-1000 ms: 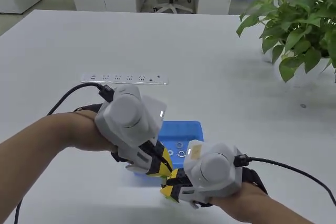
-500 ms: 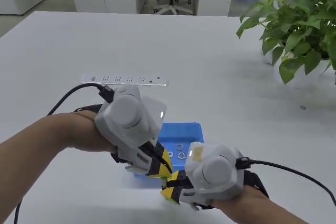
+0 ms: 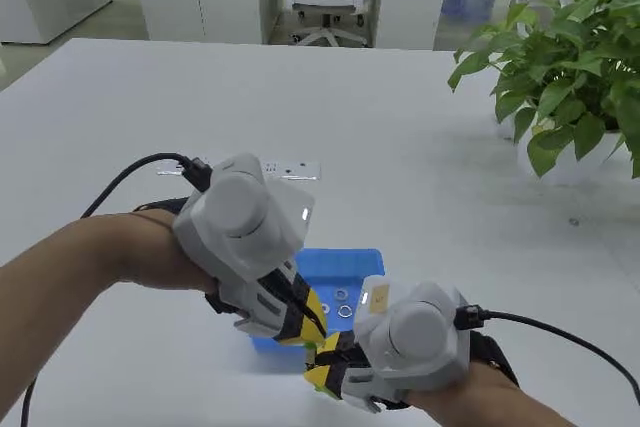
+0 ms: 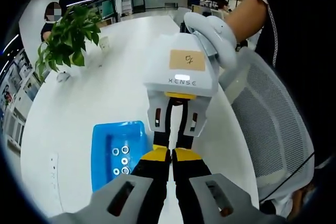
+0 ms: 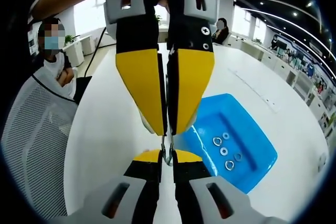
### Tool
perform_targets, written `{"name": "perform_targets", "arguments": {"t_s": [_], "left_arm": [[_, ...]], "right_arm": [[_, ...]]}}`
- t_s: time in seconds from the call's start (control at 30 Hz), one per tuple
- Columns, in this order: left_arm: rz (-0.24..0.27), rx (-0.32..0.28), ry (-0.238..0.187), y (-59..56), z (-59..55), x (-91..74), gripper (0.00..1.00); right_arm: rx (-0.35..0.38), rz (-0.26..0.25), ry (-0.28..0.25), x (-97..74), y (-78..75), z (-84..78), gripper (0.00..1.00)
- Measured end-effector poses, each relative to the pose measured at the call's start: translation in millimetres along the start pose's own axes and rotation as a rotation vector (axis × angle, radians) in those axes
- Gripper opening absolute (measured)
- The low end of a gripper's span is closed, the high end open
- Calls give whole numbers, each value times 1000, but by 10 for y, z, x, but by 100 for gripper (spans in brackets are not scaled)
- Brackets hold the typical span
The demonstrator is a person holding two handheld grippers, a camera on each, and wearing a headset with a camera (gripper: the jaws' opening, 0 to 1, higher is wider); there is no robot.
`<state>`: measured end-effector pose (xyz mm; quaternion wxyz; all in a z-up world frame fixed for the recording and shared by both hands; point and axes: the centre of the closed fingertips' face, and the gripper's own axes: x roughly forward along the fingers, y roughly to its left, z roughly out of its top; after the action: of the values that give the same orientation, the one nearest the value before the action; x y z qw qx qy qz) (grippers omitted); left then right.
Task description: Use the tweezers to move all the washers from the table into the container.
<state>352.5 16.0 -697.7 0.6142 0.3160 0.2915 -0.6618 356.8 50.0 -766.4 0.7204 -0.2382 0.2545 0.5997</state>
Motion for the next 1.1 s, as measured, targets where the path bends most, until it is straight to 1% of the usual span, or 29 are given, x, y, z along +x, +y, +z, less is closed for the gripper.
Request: {"name": "perform_targets", "arguments": {"t_s": [0.27, 0.37, 0.47, 0.6, 0.77, 0.93, 1.1], "left_arm": [[12, 7, -3, -4, 79, -138, 6], [20, 3, -1, 12, 101, -192, 6], [30, -23, 0, 37, 121, -254, 6], [42, -18, -1, 64, 143, -319, 6], [64, -4, 0, 133, 173, -411, 6], [81, 8, -1, 204, 184, -467, 6], [95, 23, 6, 318, 143, -522, 6]], "right_arm": [[-24, -5, 8, -85, -14, 127, 9], [-34, -9, 8, -112, -34, 176, 9], [-43, -13, 8, -142, -59, 232, 9], [-58, -18, 6, -160, -101, 294, 9], [-75, -25, 0, -181, -184, 388, 9], [-89, -34, -8, -173, -283, 468, 9], [-94, -39, -18, -110, -397, 531, 9]]}}
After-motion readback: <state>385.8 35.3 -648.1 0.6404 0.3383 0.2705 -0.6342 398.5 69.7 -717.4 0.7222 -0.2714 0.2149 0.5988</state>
